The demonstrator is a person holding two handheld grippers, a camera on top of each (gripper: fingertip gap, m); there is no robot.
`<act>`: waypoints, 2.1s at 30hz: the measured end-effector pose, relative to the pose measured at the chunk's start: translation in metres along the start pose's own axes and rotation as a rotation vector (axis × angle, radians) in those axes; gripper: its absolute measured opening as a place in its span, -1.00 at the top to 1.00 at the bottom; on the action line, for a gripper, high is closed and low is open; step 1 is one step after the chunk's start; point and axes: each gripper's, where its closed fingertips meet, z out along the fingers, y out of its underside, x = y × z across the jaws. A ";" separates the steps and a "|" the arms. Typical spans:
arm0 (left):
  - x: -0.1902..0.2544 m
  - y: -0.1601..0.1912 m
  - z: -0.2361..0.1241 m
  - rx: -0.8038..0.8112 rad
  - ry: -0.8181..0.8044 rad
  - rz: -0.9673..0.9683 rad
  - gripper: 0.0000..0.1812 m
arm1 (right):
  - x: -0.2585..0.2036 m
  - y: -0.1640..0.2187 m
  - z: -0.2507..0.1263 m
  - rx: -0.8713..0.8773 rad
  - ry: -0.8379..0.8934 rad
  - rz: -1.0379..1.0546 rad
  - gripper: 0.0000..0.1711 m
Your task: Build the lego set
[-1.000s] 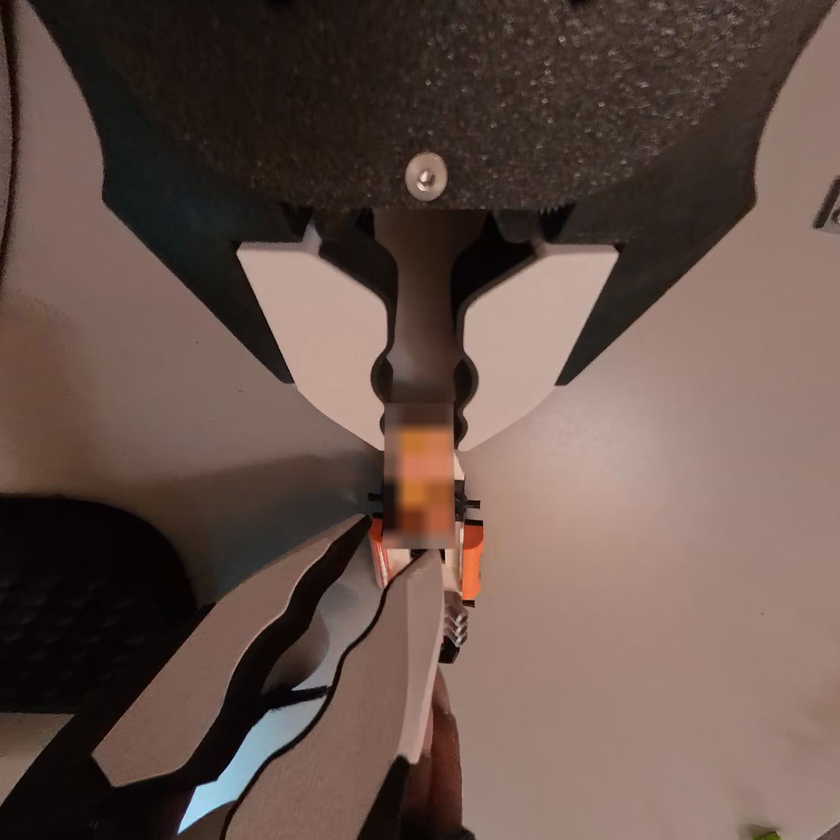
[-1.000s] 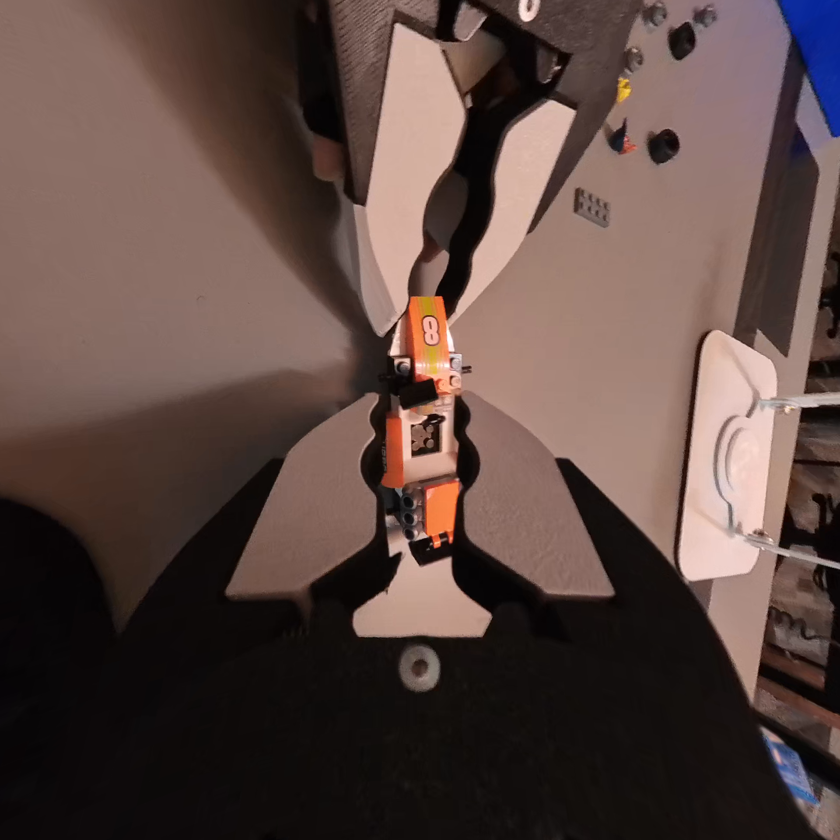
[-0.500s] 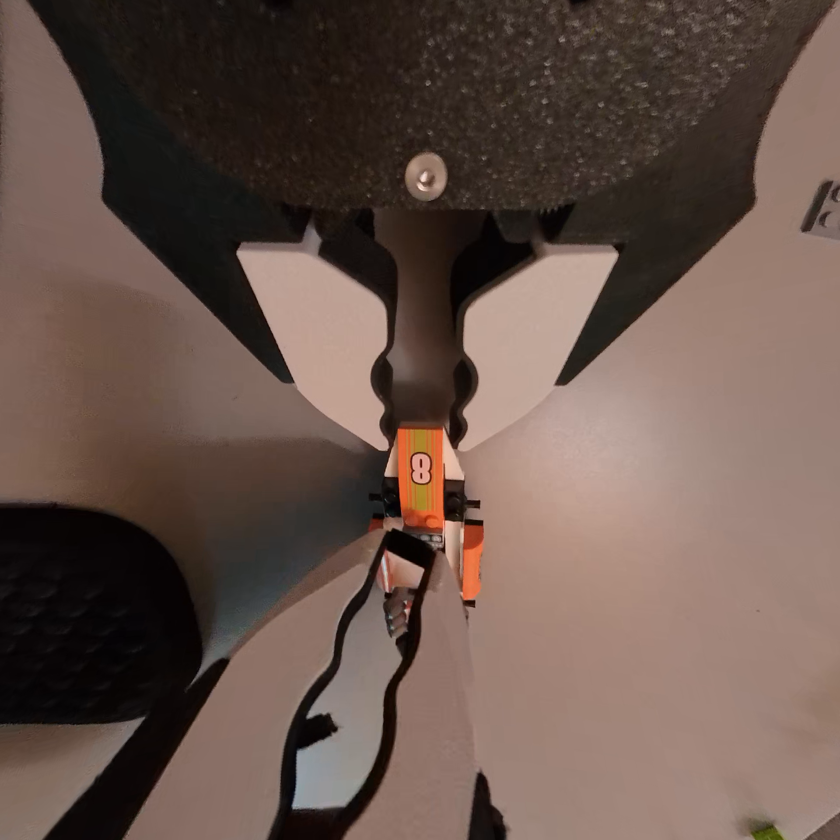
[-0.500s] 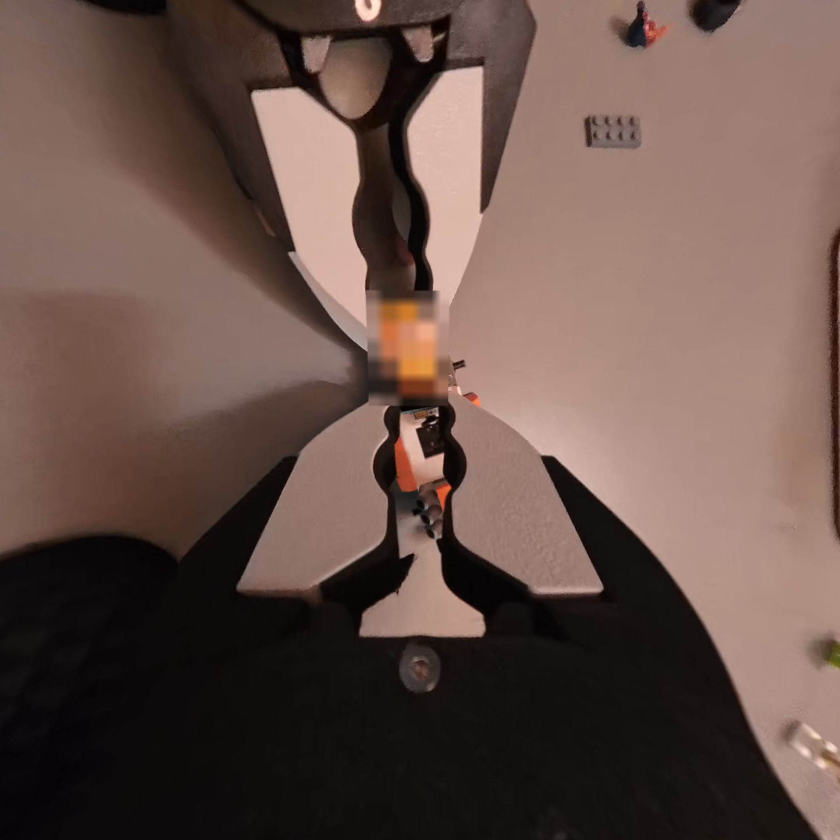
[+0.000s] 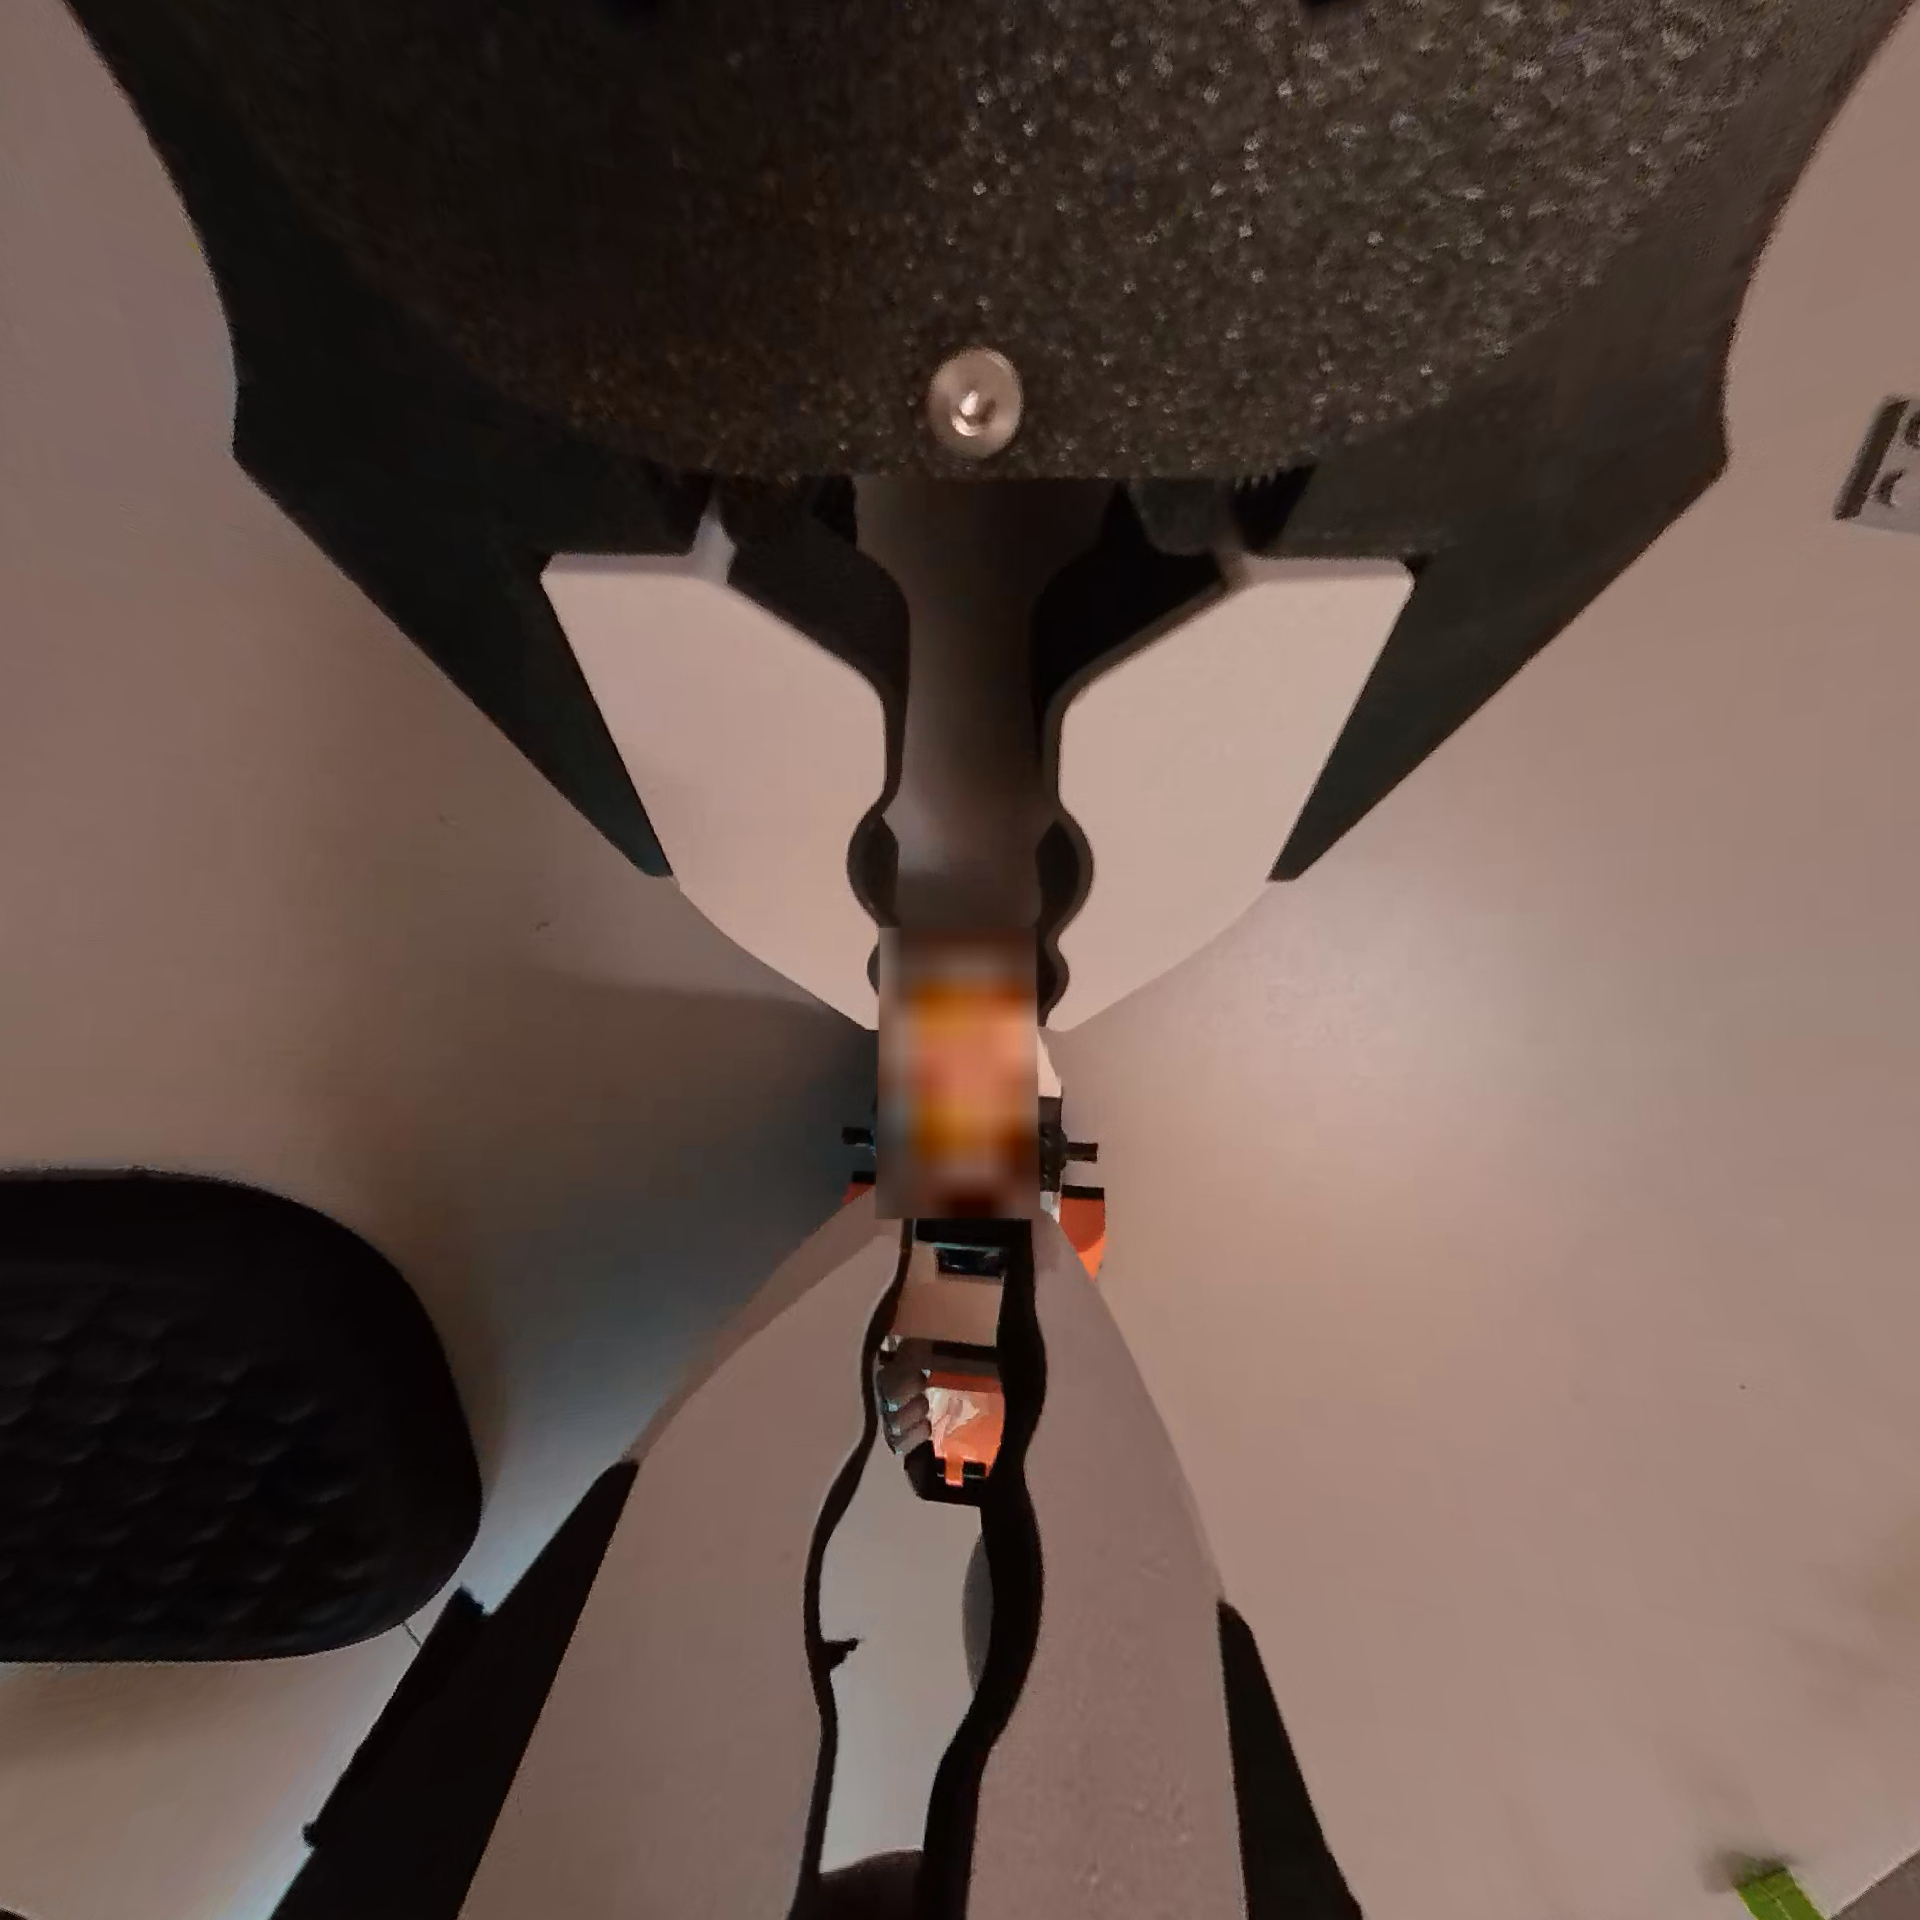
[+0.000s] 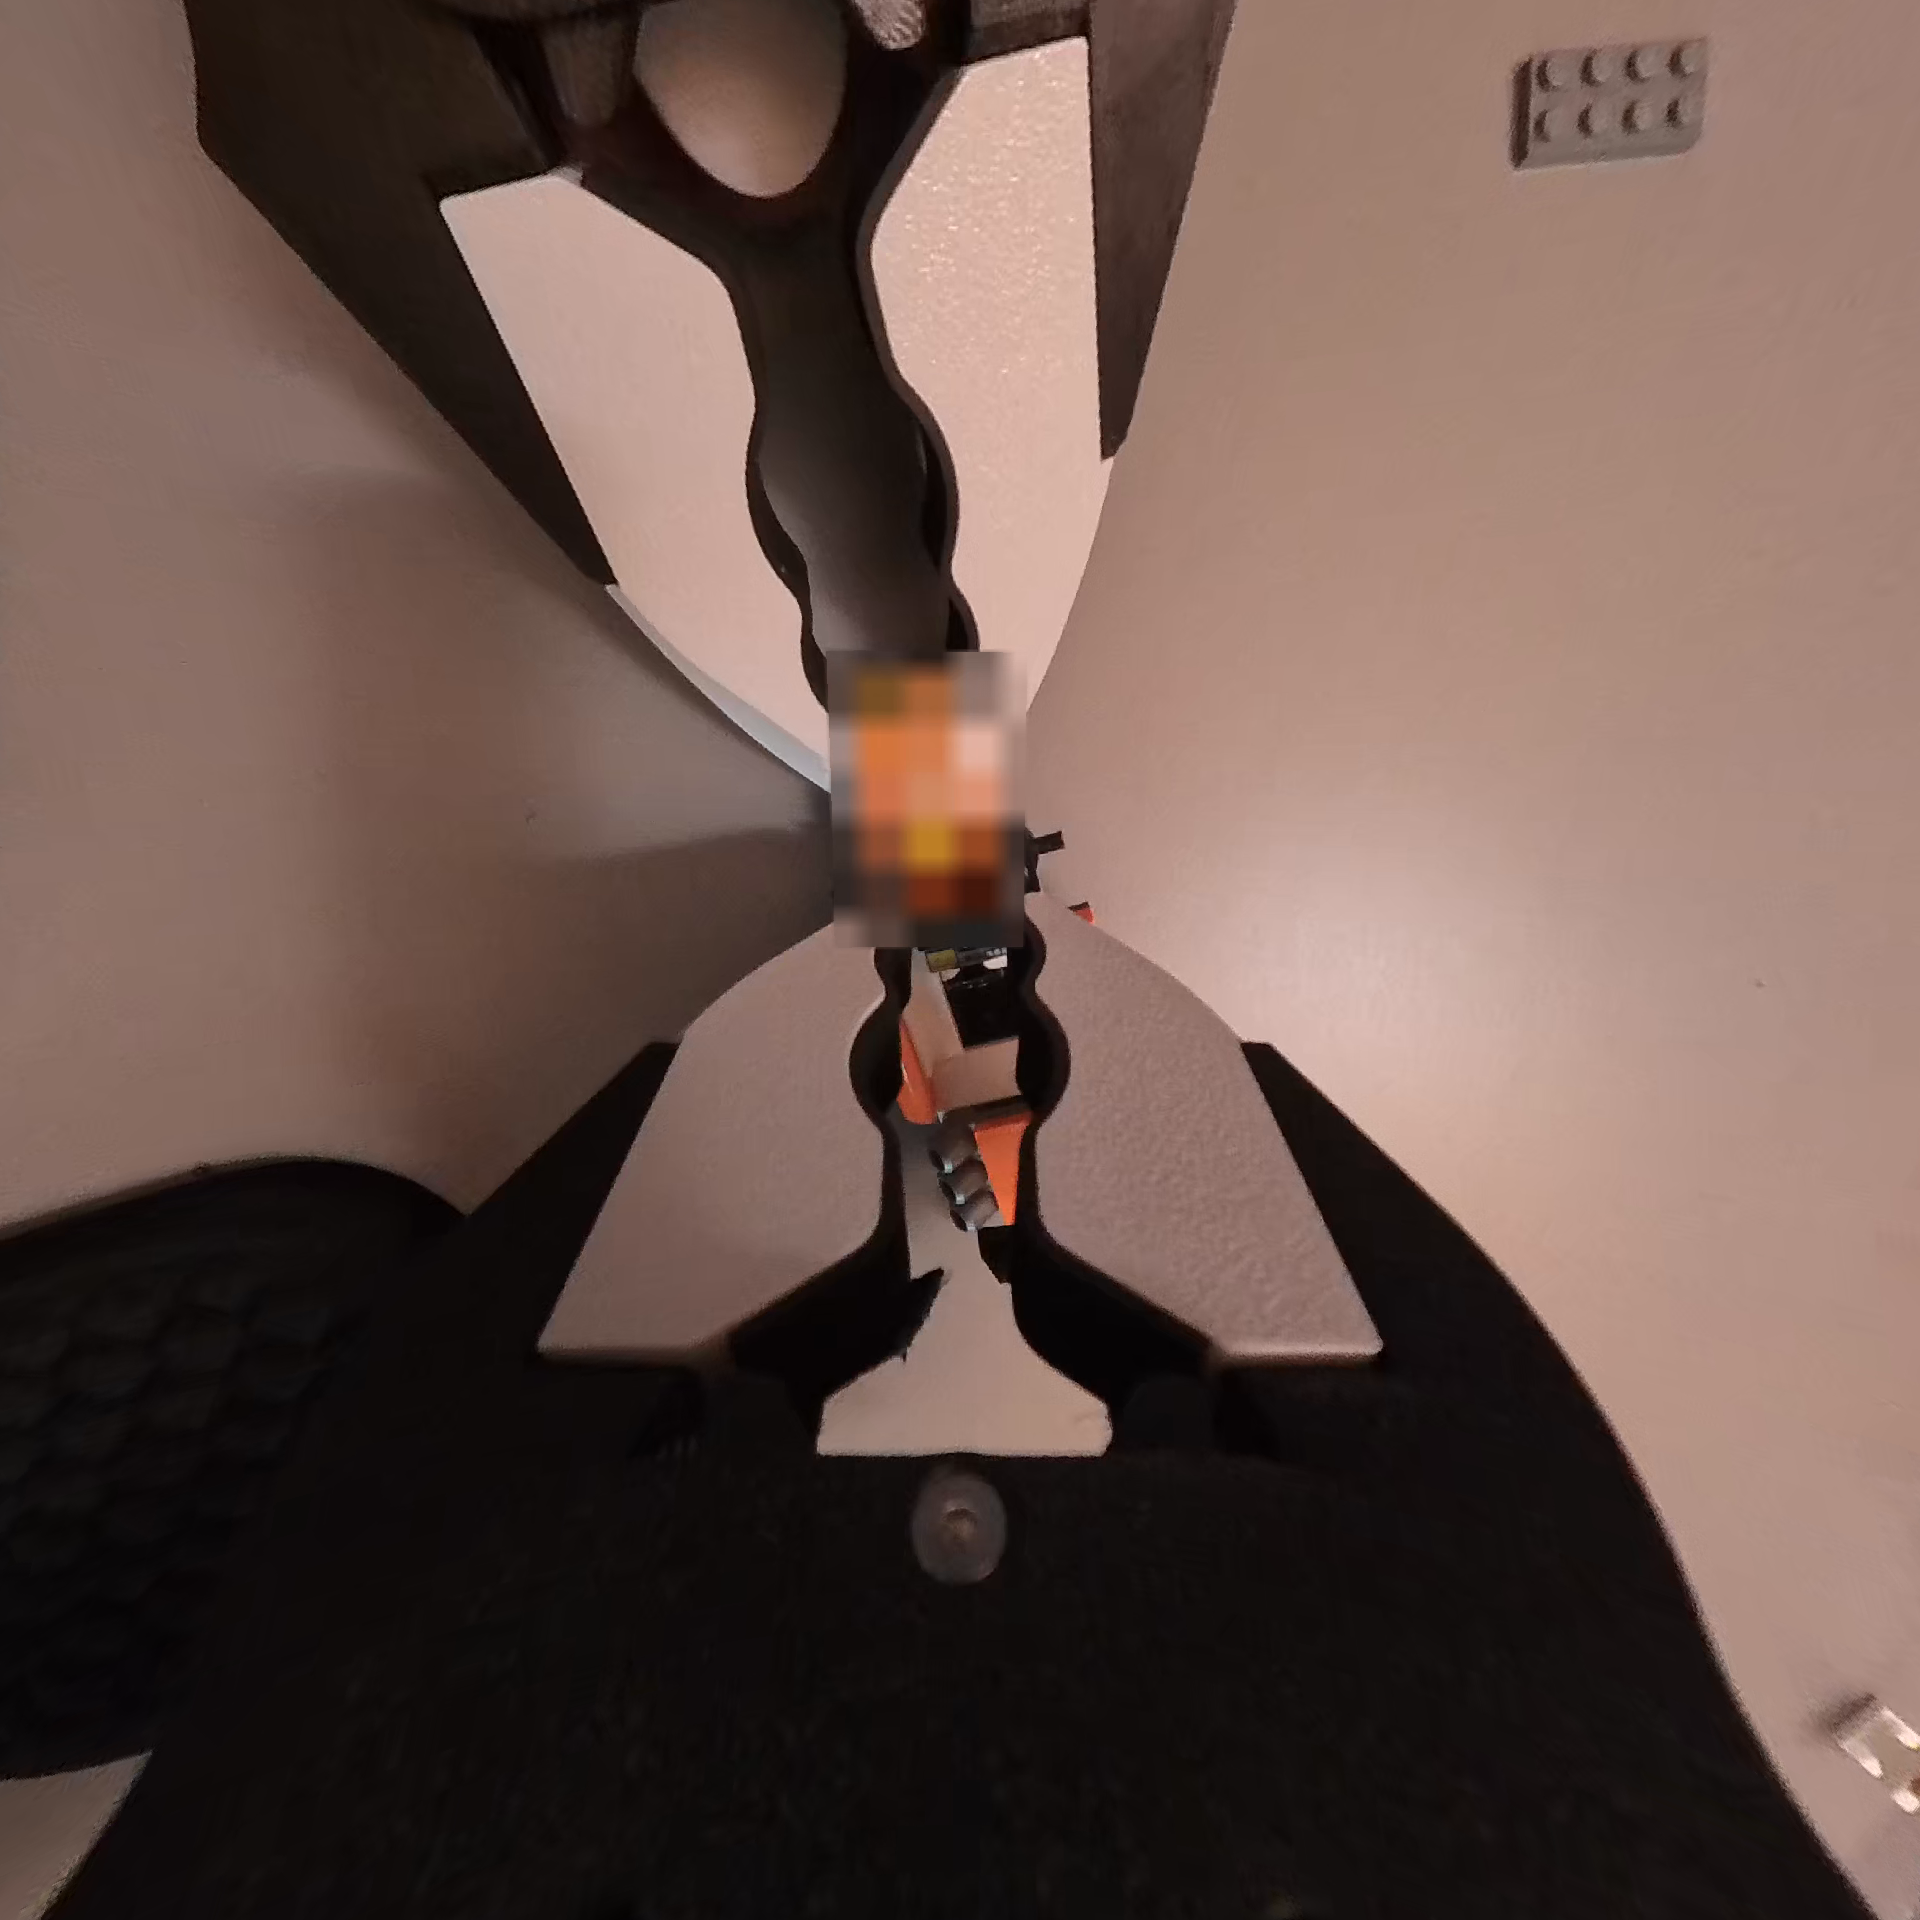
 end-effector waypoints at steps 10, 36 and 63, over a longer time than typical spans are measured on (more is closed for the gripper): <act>-0.001 0.000 0.000 0.001 0.006 -0.002 0.75 | -0.001 -0.002 -0.003 0.050 -0.013 0.022 0.74; 0.002 0.003 0.000 -0.016 0.082 0.100 0.76 | -0.003 0.032 0.014 0.289 0.031 -0.080 0.11; 0.016 -0.034 -0.035 0.157 0.530 -0.426 0.51 | -0.024 0.009 -0.007 0.522 0.003 0.012 0.37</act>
